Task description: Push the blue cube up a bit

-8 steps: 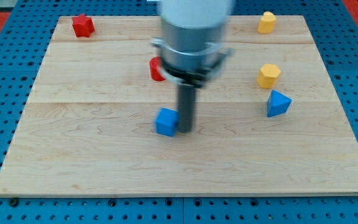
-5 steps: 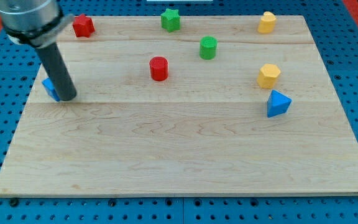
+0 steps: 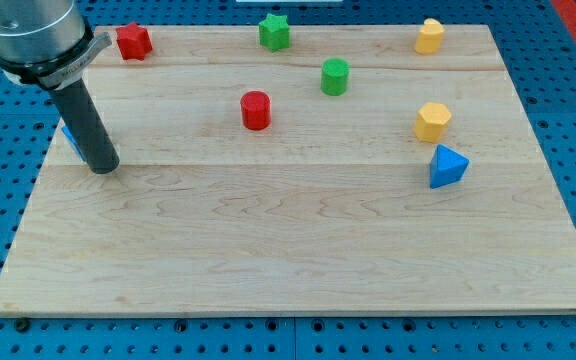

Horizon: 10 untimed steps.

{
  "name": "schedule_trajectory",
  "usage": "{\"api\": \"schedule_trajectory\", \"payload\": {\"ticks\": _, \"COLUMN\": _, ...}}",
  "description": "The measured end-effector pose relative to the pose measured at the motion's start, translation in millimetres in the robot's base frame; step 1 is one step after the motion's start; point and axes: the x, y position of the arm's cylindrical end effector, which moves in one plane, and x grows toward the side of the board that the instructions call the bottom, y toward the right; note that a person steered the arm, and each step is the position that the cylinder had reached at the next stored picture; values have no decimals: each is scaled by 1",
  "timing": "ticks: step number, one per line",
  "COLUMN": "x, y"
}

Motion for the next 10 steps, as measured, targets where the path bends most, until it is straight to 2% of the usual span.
{"api": "schedule_trajectory", "payload": {"ticks": 1, "x": 33, "y": -2}}
{"api": "schedule_trajectory", "payload": {"ticks": 3, "x": 37, "y": 3}}
{"api": "schedule_trajectory", "payload": {"ticks": 4, "x": 72, "y": 1}}
{"api": "schedule_trajectory", "payload": {"ticks": 5, "x": 57, "y": -24}}
{"api": "schedule_trajectory", "payload": {"ticks": 6, "x": 8, "y": -12}}
{"api": "schedule_trajectory", "payload": {"ticks": 8, "x": 15, "y": -45}}
{"api": "schedule_trajectory", "payload": {"ticks": 9, "x": -20, "y": -45}}
{"api": "schedule_trajectory", "payload": {"ticks": 10, "x": -26, "y": -15}}
